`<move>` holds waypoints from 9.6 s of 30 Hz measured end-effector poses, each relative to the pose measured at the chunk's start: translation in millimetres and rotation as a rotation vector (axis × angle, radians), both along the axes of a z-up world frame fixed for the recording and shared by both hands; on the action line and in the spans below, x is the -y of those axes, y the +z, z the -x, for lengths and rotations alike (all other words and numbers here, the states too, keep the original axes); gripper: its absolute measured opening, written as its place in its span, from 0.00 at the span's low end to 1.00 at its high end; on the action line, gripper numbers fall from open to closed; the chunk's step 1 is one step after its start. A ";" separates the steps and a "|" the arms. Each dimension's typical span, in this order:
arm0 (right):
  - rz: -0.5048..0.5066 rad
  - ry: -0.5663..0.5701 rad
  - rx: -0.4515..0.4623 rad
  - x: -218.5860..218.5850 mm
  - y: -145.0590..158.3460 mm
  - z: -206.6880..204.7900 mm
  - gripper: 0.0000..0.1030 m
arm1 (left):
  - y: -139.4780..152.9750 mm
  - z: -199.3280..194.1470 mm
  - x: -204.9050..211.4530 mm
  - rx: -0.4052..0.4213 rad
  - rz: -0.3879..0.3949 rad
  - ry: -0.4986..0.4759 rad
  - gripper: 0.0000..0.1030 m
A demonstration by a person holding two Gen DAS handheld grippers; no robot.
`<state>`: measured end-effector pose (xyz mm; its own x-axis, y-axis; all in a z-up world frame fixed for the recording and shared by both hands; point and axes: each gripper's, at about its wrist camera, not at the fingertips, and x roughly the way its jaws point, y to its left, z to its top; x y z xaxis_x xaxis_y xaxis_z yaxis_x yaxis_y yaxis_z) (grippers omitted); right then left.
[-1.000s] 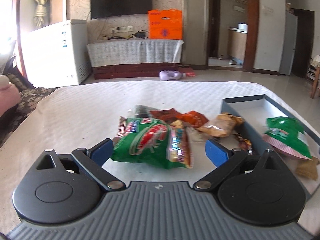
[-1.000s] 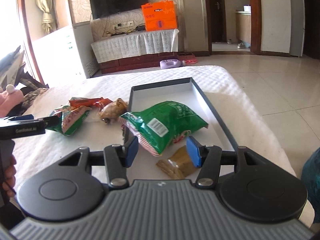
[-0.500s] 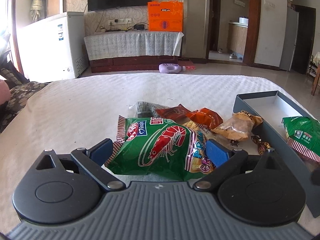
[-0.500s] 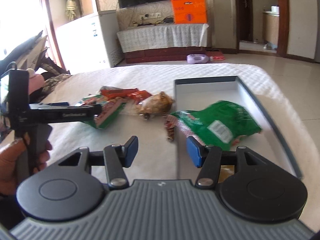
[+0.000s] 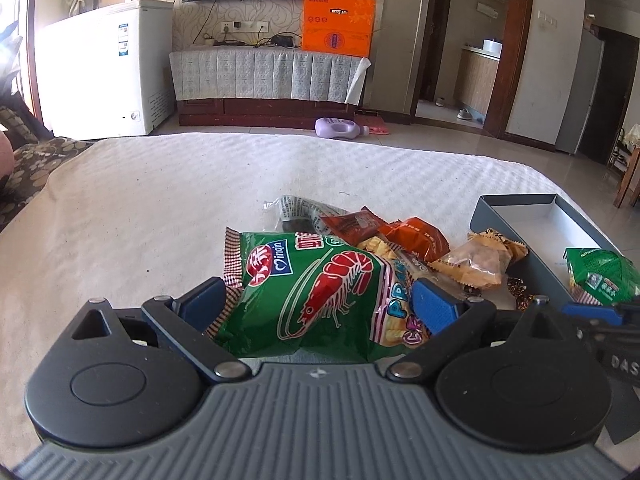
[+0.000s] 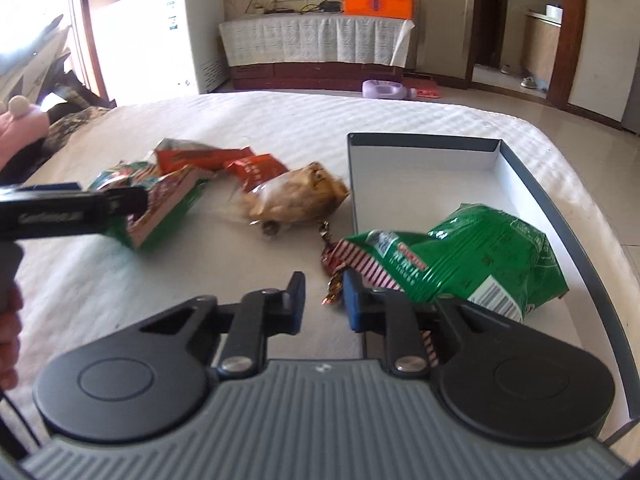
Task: Organize snacks
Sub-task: 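Grasp the shrimp-print chip bag with the left tool while right tool reaches toward chocolate candy, then grasp the twisted chocolate candy with the right tool while left tool holds the chip bag, then carry the chip bag and chocolate candy toward the gray box with both tools, then lower the chip bag into the box with the left tool while right tool lowers the candy, then open the left tool to release the chip bag while right tool releases the candy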
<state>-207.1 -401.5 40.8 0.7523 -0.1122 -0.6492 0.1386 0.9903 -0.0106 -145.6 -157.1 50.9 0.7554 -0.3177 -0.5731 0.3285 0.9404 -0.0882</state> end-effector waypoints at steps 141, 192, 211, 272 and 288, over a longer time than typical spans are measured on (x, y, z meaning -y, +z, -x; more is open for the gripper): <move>-0.090 0.141 0.068 -22.0 41.6 27.9 0.26 | 29.9 49.2 24.4 0.113 -0.096 -0.126 0.76; -0.083 -0.097 0.155 91.9 58.7 86.7 0.26 | 35.4 40.7 240.7 0.165 0.034 -0.409 0.76; -0.084 -0.105 0.120 99.4 52.1 81.9 0.26 | 6.2 -2.6 287.2 0.105 -0.016 -0.415 0.76; -0.062 -0.145 0.069 96.6 34.4 56.8 0.26 | 19.1 25.1 244.4 0.150 -0.068 -0.388 0.96; -0.023 -0.176 0.085 81.3 32.4 43.9 0.26 | 38.3 41.4 213.4 0.100 -0.038 -0.369 0.97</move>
<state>-250.9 -482.8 73.2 0.7743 -0.2331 -0.5883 0.3093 0.9505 0.0306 -187.1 -370.4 89.3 0.6471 -0.5584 -0.5191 0.6506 0.7594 -0.0058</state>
